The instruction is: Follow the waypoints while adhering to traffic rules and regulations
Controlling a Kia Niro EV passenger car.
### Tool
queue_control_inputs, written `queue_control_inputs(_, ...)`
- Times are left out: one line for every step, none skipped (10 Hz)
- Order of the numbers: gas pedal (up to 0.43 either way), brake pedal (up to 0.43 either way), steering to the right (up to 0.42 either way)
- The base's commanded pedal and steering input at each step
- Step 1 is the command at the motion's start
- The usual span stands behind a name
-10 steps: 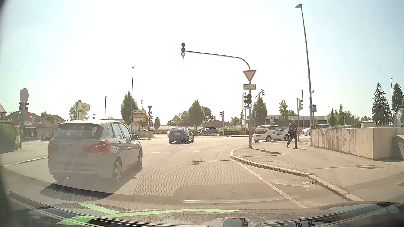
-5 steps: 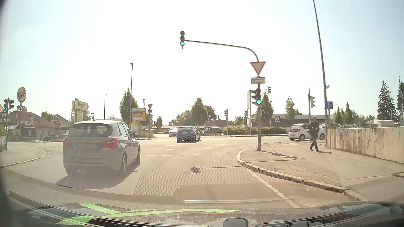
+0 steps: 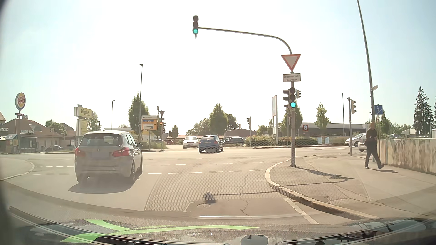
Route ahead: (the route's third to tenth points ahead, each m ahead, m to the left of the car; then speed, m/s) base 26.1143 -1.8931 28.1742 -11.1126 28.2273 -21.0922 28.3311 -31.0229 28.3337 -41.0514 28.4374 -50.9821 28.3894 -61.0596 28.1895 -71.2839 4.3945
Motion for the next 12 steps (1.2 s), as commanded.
queue_control_inputs(0.157, 0.0, -0.033)
queue_control_inputs(0.157, 0.0, -0.033)
queue_control_inputs(0.157, 0.0, -0.033)
queue_control_inputs(0.157, 0.0, -0.033)
queue_control_inputs(0.157, 0.0, -0.033)
queue_control_inputs(0.157, 0.0, -0.033)
queue_control_inputs(0.157, 0.0, -0.033)
queue_control_inputs(0.157, 0.0, -0.031)
queue_control_inputs(0.15, 0.0, -0.028)
queue_control_inputs(0.15, 0.0, -0.018)
queue_control_inputs(0.15, 0.0, -0.002)
queue_control_inputs(0.15, 0.0, 0.012)
